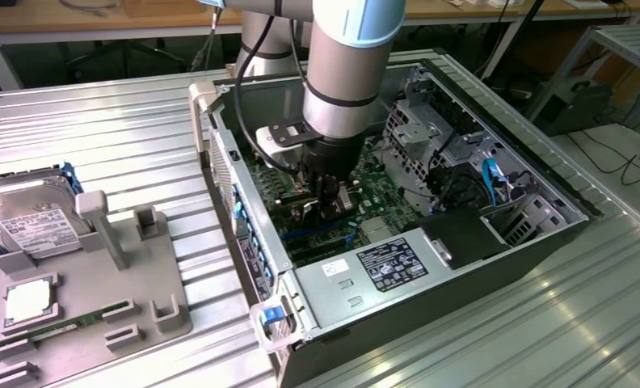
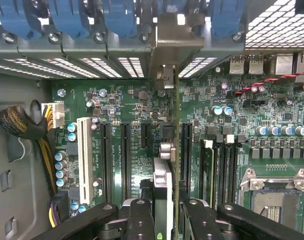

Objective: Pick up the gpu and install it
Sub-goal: 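Insert the gpu into the slot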

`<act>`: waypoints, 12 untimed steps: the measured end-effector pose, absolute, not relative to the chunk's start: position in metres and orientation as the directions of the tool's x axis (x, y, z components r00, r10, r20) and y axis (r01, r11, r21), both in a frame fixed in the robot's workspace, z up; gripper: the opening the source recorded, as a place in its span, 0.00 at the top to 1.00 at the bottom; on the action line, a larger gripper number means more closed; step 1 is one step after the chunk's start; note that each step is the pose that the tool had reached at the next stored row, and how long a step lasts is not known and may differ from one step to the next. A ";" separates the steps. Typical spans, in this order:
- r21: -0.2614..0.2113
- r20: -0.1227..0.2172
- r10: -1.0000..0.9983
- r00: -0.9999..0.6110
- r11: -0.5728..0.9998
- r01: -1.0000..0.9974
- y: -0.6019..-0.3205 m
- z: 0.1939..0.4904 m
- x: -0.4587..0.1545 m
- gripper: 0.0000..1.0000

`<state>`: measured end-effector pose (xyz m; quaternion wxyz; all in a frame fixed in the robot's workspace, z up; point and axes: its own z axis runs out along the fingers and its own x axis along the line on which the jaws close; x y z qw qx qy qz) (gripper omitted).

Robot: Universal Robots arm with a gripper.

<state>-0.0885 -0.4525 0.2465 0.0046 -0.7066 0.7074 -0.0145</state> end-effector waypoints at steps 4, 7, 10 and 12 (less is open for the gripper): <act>-0.027 0.014 -1.000 -0.001 0.001 -1.000 -0.453 0.246 -0.088 0.72; -0.027 0.014 -1.000 -0.001 0.001 -1.000 -0.453 0.246 -0.088 0.72; -0.027 0.014 -1.000 -0.001 0.001 -1.000 -0.453 0.245 -0.088 0.72; -0.027 0.014 -1.000 -0.001 0.001 -1.000 -0.453 0.244 -0.088 0.72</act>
